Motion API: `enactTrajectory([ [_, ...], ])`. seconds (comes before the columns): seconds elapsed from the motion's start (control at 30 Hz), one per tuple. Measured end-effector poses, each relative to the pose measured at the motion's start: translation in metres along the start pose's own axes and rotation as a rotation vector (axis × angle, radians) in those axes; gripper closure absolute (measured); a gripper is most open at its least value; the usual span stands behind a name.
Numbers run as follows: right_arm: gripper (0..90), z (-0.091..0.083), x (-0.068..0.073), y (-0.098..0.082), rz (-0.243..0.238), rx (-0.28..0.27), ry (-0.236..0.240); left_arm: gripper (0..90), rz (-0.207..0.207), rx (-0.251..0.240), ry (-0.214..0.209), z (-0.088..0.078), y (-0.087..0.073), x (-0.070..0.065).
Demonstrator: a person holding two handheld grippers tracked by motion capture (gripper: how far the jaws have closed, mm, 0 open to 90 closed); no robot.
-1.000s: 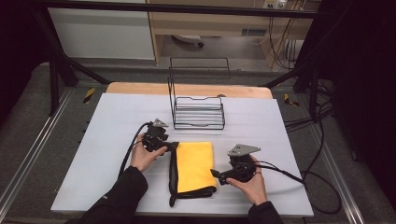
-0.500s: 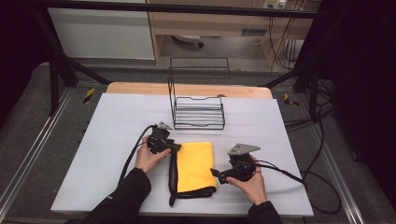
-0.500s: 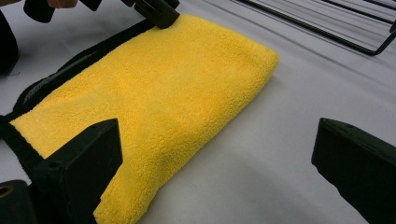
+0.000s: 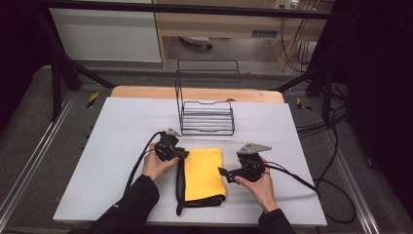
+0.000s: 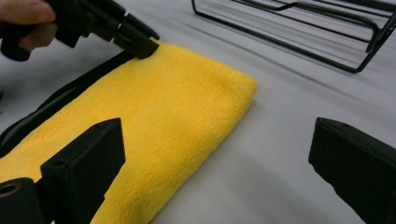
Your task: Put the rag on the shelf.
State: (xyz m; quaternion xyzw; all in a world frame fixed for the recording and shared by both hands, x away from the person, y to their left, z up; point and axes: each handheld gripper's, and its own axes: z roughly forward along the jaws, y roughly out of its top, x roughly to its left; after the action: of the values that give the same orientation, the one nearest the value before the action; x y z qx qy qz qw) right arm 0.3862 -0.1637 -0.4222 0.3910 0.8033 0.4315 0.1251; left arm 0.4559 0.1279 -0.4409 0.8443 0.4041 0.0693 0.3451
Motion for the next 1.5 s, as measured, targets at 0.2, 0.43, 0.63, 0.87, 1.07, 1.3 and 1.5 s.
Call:
enactTrajectory([
  [0.2, 4.0, 0.018, -0.016, 0.013, 0.046, -0.018, -0.017, 75.5, 0.013, 0.006, 0.009, 0.000, 0.000, -0.002],
  [0.43, 8.9, 0.046, -0.027, 0.026, 0.070, 0.000, -0.040, 75.5, 0.019, 0.001, 0.004, 0.001, 0.000, -0.001],
  [0.63, 30.6, 0.059, -0.031, 0.028, 0.074, 0.012, -0.017, 75.5, 0.018, 0.000, -0.003, 0.001, 0.000, 0.000],
  [0.87, 53.3, 0.067, -0.032, 0.022, 0.089, 0.079, 0.017, 75.3, 0.019, -0.003, -0.010, 0.001, -0.001, 0.001],
  [1.07, 66.1, 0.069, -0.031, 0.021, 0.110, 0.113, 0.051, 75.0, 0.022, -0.003, -0.013, 0.001, -0.001, 0.002],
  [1.3, 81.0, 0.069, -0.032, 0.022, 0.159, 0.139, 0.093, 75.4, 0.006, -0.006, -0.025, 0.001, -0.001, 0.003],
  [1.5, 83.6, 0.066, -0.033, 0.024, 0.169, 0.147, 0.097, 78.2, -0.018, -0.013, -0.032, -0.003, 0.000, 0.004],
])
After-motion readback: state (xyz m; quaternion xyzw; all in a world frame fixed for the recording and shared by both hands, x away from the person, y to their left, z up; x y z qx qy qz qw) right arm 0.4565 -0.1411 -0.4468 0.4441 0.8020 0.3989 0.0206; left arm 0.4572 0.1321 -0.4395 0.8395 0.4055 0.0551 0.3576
